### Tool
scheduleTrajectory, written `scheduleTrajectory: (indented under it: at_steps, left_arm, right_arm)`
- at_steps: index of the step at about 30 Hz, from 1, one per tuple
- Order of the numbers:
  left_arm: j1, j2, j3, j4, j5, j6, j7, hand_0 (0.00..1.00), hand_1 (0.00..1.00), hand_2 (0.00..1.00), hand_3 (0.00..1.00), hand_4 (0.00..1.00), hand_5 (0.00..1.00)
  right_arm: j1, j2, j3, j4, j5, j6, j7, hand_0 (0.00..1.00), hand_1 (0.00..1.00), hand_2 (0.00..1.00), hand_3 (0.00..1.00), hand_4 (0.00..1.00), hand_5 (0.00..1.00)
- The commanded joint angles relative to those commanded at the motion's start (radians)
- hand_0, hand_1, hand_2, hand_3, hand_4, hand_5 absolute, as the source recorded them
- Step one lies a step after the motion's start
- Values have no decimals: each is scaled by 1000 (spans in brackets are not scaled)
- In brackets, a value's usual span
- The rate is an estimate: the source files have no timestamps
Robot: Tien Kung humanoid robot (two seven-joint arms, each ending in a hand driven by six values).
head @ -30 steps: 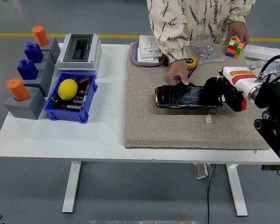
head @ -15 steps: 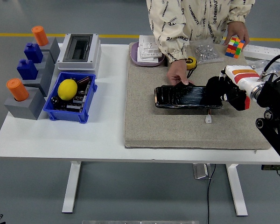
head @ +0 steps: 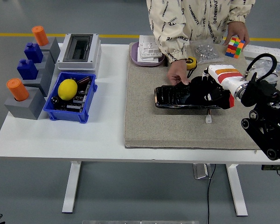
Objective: Pick the rag up,wipe the panel,place it on the desk
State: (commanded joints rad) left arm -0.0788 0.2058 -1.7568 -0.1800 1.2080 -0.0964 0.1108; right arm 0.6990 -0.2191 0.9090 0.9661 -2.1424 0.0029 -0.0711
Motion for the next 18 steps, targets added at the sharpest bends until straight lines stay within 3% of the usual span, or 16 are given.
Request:
scheduleTrajectory:
  at_steps: [18]
  left_arm:
    - [7,4,9,0,-1,0,0,726,716,767,629,695,583]
  right_arm:
    - [64,91,-134,28,20,3,-6,248,362,408,396,959,41]
